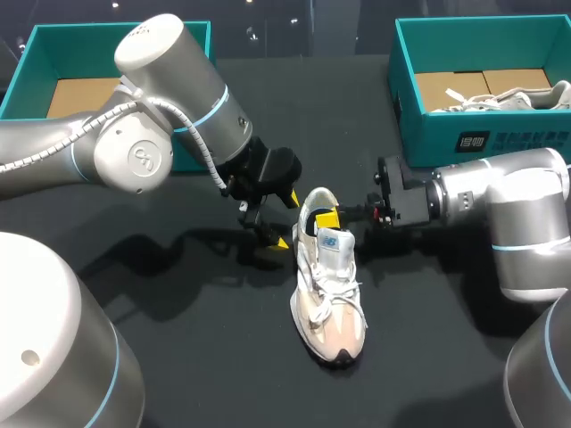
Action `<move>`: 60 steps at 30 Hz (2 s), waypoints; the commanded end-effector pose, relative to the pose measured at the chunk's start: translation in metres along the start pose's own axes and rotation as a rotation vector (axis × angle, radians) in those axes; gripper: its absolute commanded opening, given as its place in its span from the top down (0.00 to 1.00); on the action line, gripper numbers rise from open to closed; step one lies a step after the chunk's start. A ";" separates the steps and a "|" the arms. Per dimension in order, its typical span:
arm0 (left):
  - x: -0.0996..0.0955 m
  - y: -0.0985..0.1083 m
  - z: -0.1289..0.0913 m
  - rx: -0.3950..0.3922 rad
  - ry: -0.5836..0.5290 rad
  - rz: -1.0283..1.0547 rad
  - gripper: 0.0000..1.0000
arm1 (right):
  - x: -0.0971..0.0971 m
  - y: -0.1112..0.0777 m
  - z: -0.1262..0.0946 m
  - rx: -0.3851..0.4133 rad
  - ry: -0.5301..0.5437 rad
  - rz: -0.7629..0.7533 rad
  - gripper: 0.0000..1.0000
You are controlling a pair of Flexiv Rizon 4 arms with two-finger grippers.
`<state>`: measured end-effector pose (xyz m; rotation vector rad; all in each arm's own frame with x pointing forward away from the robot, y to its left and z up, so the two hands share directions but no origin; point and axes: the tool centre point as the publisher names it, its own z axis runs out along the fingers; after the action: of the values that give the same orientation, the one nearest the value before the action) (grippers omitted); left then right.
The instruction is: Take the shoe out of the shoebox, open the shoe tongue, remove and reinsert the insole, then place the shoe into the shoebox
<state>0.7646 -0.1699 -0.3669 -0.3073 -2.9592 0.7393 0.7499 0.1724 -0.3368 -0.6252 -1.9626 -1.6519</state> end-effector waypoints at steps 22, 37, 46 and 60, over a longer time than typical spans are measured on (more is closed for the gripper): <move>0.000 0.000 0.001 -0.003 0.000 0.000 0.00 | -0.005 0.015 -0.002 0.034 -0.043 -0.044 1.00; 0.002 -0.001 -0.013 0.014 0.018 0.023 0.00 | 0.011 0.026 -0.017 0.037 -0.073 -0.076 0.46; 0.005 0.015 -0.036 -0.019 0.030 0.041 0.00 | 0.003 0.026 -0.048 0.071 -0.145 -0.026 0.51; 0.008 0.057 -0.092 -0.077 0.094 0.099 0.00 | 0.002 0.036 -0.106 0.216 -0.304 0.109 0.53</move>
<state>0.7759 -0.0929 -0.3278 -0.4725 -2.9111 0.6045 0.7850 0.0852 -0.3106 -0.9058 -2.2004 -1.3898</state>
